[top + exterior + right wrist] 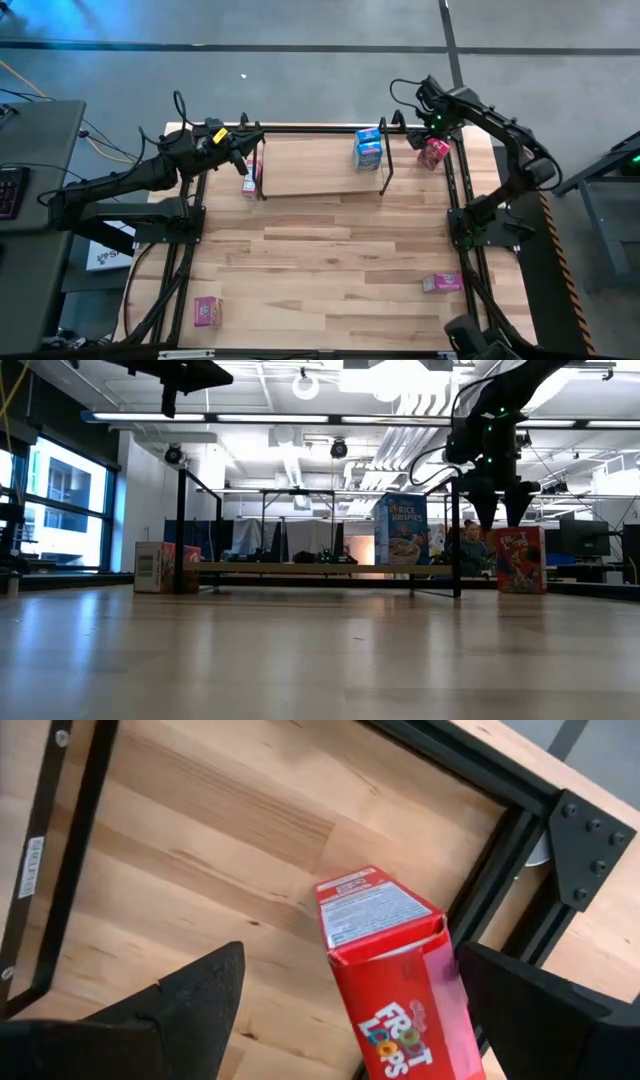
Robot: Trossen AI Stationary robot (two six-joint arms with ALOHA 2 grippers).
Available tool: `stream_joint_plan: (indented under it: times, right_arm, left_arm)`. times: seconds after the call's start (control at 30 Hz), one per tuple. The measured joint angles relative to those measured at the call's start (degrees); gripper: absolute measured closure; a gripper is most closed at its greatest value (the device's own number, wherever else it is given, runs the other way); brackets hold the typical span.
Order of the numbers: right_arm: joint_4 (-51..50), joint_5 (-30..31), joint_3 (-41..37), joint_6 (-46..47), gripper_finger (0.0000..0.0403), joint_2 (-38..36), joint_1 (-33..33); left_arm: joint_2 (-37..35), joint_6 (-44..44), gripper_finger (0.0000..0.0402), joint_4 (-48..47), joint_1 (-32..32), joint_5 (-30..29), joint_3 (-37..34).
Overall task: Stack cereal on shelf
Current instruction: Put the top red cereal box on the shelf
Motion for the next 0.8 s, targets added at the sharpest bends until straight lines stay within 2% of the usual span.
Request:
stream_joint_plan:
  times: [0.47,0.8]
  right_arm:
    - [0.58,2.88,-0.02,1.00,0.0079,1.23,0.23]
    - [-2.93,5.07,-0.04,-1.60,0.0096,5.27,2.36]
  left_arm:
    - [0.00,0.00,0.0401,0.07,0.00,-0.02,0.02]
    - [0.00,-0.02,0.0401,0.11,0.00,0.00,0.04]
